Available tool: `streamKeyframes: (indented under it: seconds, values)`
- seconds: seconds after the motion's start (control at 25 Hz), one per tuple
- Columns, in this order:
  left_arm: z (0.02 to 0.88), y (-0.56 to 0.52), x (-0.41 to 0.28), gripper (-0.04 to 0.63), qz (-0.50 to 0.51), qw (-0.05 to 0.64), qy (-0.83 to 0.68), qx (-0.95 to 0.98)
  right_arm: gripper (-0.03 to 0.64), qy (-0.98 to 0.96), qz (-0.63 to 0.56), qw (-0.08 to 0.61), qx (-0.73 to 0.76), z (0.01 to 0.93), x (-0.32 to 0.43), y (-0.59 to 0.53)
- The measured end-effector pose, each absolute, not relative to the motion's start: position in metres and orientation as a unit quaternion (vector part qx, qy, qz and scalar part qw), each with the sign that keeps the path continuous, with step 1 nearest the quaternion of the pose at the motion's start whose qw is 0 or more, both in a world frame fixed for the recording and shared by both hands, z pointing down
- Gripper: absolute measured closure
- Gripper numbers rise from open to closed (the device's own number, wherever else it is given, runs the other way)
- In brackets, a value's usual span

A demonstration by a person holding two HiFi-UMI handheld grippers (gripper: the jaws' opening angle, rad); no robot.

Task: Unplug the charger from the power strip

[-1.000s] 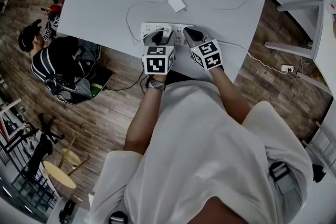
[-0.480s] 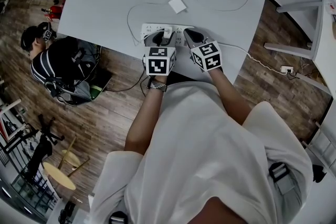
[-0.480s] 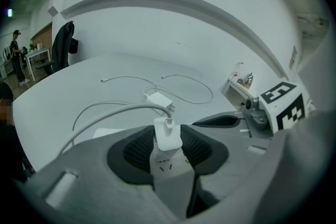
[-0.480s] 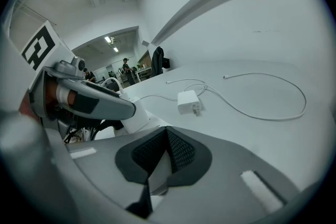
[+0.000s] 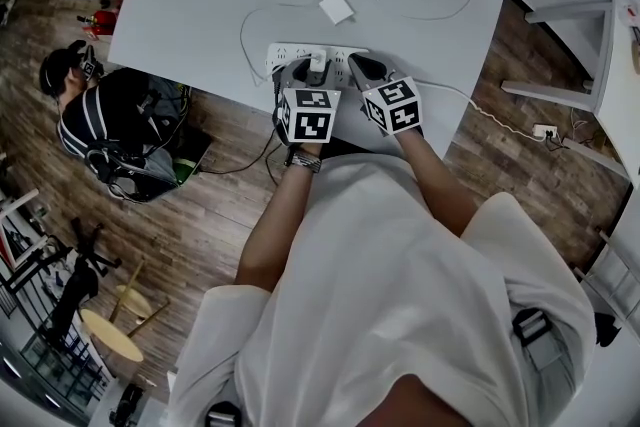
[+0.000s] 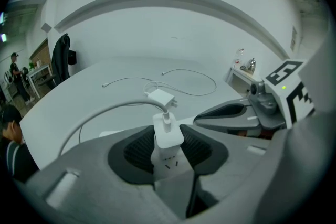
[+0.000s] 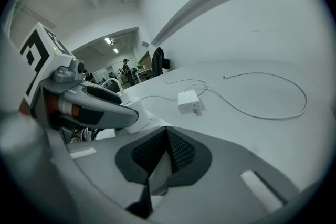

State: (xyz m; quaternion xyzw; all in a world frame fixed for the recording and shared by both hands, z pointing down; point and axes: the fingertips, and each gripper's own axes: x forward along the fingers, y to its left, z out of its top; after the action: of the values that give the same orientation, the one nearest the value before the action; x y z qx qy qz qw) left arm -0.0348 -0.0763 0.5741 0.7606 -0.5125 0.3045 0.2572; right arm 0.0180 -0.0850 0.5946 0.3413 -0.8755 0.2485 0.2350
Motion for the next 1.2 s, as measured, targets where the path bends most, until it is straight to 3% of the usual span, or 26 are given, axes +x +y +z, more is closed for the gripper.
streamKeyframes:
  seconds: [0.2, 0.8, 1.2]
  values:
    - [0.5764, -0.0742, -0.0330, 0.428, 0.366, 0.202, -0.490, 0.765, 0.615, -0.878, 0.243, 0.233, 0.340, 0.5939, 0.0170, -0.0856]
    - [0.5718, -0.0760, -0.0366, 0.439, 0.275, 0.302, -0.494, 0.768, 0.615, -0.880, 0.238, 0.230, 0.339, 0.5932, 0.0174, -0.0853]
    - [0.5728, -0.0755, -0.0337, 0.439, 0.319, 0.261, -0.490, 0.768, 0.615, -0.880, 0.235, 0.231, 0.341, 0.5943, 0.0182, -0.0844]
